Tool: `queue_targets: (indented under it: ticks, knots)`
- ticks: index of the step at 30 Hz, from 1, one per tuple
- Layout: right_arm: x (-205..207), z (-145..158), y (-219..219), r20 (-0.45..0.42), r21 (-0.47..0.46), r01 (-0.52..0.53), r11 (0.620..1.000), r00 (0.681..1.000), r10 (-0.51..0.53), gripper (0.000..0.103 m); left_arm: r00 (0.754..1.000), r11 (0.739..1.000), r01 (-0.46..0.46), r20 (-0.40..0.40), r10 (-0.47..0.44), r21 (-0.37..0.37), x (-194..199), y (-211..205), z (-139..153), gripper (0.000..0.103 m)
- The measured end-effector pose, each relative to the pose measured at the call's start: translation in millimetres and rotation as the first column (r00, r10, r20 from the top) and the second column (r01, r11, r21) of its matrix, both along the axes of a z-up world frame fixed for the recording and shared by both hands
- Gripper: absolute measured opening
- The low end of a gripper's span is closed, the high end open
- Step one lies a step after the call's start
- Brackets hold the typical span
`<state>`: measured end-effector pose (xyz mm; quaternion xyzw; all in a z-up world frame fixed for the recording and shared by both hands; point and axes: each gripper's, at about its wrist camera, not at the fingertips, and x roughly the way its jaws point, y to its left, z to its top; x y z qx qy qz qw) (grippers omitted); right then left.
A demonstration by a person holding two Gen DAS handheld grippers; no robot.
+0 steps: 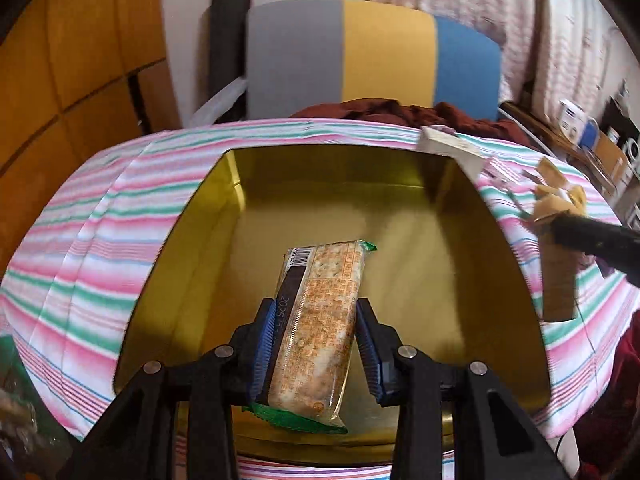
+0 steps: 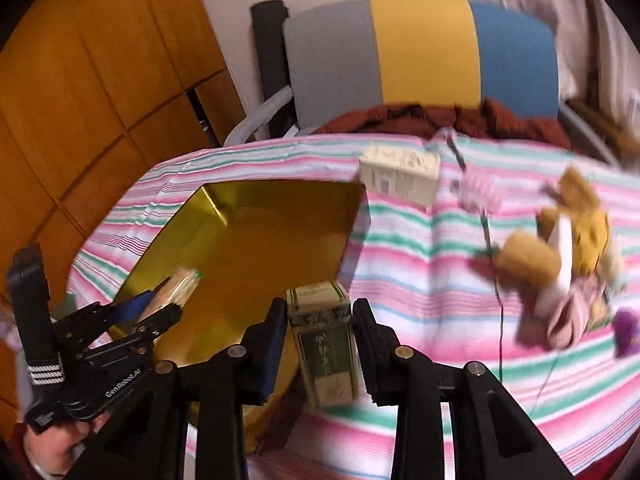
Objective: Organize objects
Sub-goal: 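Carry both items to the gold tray and open both tools to release them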
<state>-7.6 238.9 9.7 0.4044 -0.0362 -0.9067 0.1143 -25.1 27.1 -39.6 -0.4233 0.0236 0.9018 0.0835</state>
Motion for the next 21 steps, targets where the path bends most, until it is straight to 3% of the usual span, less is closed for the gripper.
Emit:
queue_targets:
  ticks: [8,9,11,13,21]
  knots:
    - [-15.2,-3.7,-61.4,0.028,-0.025,-0.099,0.995,0.995,0.100,0.036,0.996,0.998,-0.063,0.060,0.064,-0.007,-15.3,-22.0,-16.7,0.041]
    - [-17.0,-6.4,-67.2,0.039,-0.022,-0.096,0.995,0.995,0.097,0.041,0.995,0.997,-0.072,0.073,0.073,-0.006,-17.0,-25.3,-18.4,0.042]
    - [-18.1,-10.1,-75.9,0.055,-0.026,-0.097,0.995,0.994,0.098,0.083,0.992,0.996,-0.092,0.087,0.092,-0.003,-19.1,-30.3,-20.2,0.048]
    - [-14.7,-10.3,-78.7,0.037,-0.030,-0.080,0.996,0.996,0.081,0.092,0.990,0.993,-0.116,0.079,0.116,-0.005,-20.1,-34.4,-17.7,0.053]
    - [-1.4,-5.6,-84.2,0.004,0.061,-0.079,0.995,0.997,0.079,0.092,0.982,0.983,-0.185,0.034,0.185,0.001,-18.9,-45.6,-4.5,0.061]
